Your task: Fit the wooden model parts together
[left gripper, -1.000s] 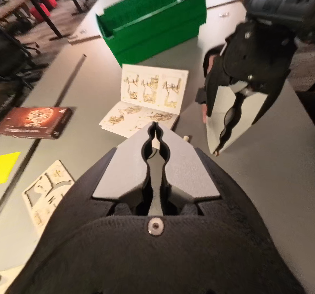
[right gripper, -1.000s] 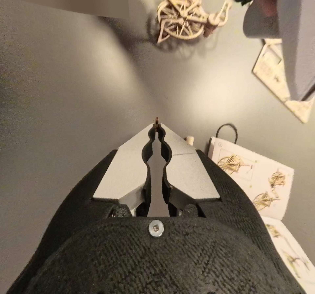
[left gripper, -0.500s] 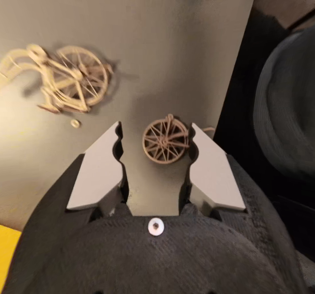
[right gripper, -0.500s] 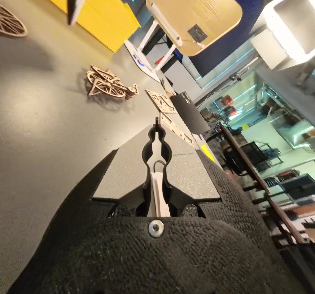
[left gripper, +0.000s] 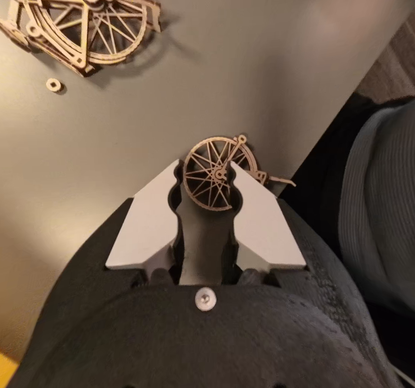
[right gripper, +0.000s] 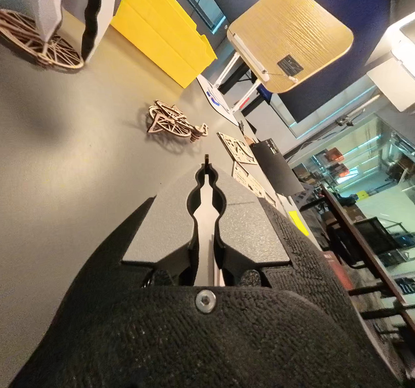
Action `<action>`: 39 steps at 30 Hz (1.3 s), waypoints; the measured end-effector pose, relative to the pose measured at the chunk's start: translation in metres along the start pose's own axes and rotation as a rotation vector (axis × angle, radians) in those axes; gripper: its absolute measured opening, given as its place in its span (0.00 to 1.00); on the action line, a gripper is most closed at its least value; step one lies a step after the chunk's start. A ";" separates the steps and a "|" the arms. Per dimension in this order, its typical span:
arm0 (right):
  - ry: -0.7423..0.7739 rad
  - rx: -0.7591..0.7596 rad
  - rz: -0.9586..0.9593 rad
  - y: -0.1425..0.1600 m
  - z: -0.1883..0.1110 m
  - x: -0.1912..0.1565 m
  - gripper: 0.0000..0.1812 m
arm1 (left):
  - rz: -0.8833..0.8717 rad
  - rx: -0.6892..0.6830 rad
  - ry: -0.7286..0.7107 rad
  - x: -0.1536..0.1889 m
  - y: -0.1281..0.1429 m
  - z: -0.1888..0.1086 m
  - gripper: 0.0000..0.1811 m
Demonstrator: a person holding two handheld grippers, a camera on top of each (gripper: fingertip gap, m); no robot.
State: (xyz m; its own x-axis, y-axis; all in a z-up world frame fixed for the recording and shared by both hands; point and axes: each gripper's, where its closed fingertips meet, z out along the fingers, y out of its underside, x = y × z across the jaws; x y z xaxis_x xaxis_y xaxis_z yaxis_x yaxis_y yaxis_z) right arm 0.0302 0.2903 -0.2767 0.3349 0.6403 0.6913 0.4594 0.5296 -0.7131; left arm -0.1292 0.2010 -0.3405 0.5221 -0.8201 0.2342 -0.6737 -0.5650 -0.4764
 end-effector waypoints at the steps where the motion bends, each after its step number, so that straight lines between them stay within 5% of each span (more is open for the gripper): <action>1: -0.003 0.003 -0.005 0.002 -0.002 0.001 0.00 | -0.024 0.020 -0.016 0.002 -0.005 0.003 0.21; 6: 0.002 0.011 0.003 0.011 -0.013 0.013 0.00 | -0.141 0.153 -0.137 0.000 -0.046 0.025 0.21; 11: 0.025 0.028 0.048 0.013 -0.023 0.022 0.00 | -0.286 0.322 -0.360 -0.047 -0.090 0.031 0.20; 15: 0.019 0.029 0.056 0.014 -0.024 0.022 0.00 | -0.287 0.465 -0.237 -0.036 -0.102 0.014 0.19; 22: -0.004 0.023 0.026 0.013 -0.022 0.016 0.00 | -0.211 0.351 -0.045 0.004 -0.084 0.038 0.29; 26: -0.009 0.024 0.003 0.011 -0.022 0.013 0.00 | -0.177 0.350 0.224 0.066 -0.101 0.044 0.24; 30: -0.010 0.030 -0.033 0.007 -0.023 0.009 0.00 | -0.112 0.533 0.041 0.050 -0.134 0.029 0.18; 39: 0.068 0.062 -0.361 -0.010 -0.028 -0.002 0.00 | -0.016 0.729 0.036 0.079 -0.193 0.035 0.07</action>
State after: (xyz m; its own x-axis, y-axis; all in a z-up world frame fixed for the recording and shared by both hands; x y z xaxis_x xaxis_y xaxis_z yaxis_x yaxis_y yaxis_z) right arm 0.0479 0.2684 -0.2677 0.2156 0.3689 0.9041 0.5078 0.7485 -0.4265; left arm 0.0604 0.2488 -0.2600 0.5025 -0.8221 0.2676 -0.1405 -0.3830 -0.9130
